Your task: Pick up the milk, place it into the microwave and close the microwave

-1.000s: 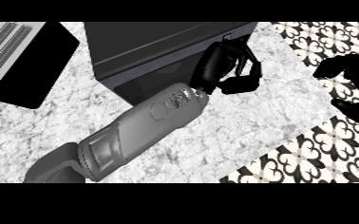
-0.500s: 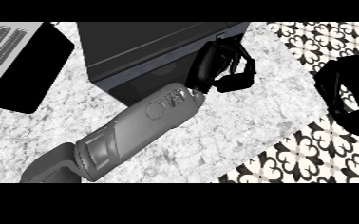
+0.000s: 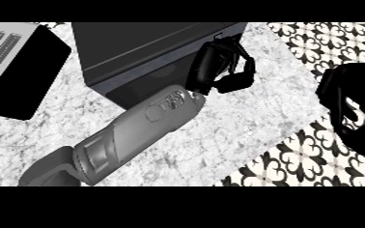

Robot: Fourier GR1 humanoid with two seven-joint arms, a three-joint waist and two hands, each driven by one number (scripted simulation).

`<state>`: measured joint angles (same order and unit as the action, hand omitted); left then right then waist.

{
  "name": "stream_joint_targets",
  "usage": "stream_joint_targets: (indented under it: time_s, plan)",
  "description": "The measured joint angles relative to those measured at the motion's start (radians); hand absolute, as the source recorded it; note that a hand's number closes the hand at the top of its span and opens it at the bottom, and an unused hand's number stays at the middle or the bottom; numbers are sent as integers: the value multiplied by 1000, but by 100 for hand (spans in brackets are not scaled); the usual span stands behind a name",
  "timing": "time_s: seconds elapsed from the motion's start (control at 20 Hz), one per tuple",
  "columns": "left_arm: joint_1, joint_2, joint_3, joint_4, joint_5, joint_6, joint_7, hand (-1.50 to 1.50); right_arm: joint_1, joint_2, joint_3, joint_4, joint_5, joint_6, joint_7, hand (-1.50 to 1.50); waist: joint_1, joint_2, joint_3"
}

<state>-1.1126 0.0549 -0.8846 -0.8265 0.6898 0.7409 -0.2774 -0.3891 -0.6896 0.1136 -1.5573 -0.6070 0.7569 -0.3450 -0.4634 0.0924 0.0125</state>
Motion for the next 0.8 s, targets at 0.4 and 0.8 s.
stream_joint_targets:
  time_s: [0.4,0.8]
  plan:
    - [-3,-7,33,-35,10,68,-23,150,21,-1,10,-66,-34,8,26,150,-7,-3,-1]
    - [18,-57,186,-110,198,36,35,150,83,-16,104,-129,-51,54,94,150,30,22,-12]
